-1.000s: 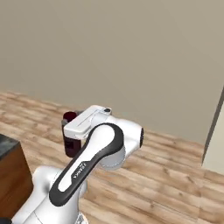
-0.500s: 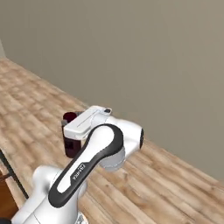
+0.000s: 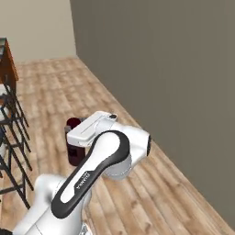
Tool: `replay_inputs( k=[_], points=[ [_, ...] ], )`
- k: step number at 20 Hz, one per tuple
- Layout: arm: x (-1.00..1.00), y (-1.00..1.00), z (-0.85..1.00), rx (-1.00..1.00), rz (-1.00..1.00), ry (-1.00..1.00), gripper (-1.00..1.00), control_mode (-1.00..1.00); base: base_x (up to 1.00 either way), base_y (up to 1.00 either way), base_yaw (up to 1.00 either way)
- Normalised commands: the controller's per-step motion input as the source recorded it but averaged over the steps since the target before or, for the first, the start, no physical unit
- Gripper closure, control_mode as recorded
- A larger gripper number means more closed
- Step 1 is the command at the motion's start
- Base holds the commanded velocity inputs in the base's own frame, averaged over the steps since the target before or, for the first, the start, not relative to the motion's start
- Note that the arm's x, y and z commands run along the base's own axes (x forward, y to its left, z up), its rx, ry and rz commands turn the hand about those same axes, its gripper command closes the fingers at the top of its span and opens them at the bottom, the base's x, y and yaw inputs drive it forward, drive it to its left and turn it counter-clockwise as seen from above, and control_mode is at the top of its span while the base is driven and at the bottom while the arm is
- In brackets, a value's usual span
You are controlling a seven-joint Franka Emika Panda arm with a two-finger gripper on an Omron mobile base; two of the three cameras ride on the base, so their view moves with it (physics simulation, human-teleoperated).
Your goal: There is a wine glass and glass cup on the dining counter. Place the wine bottle next to the wine glass and the juice bottle next to the glass cup.
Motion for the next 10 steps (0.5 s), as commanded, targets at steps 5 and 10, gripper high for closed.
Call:
replay_inputs(
  k=[5,10],
  points=[
    [0.0,0.0,0.0,0.0,0.0,0.0,1.0,1.0,1.0,-0.25,0.58],
    [0.0,0.0,0.0,0.0,0.0,0.0,1.0,1.0,1.0,-0.2,0.6]
  ],
)
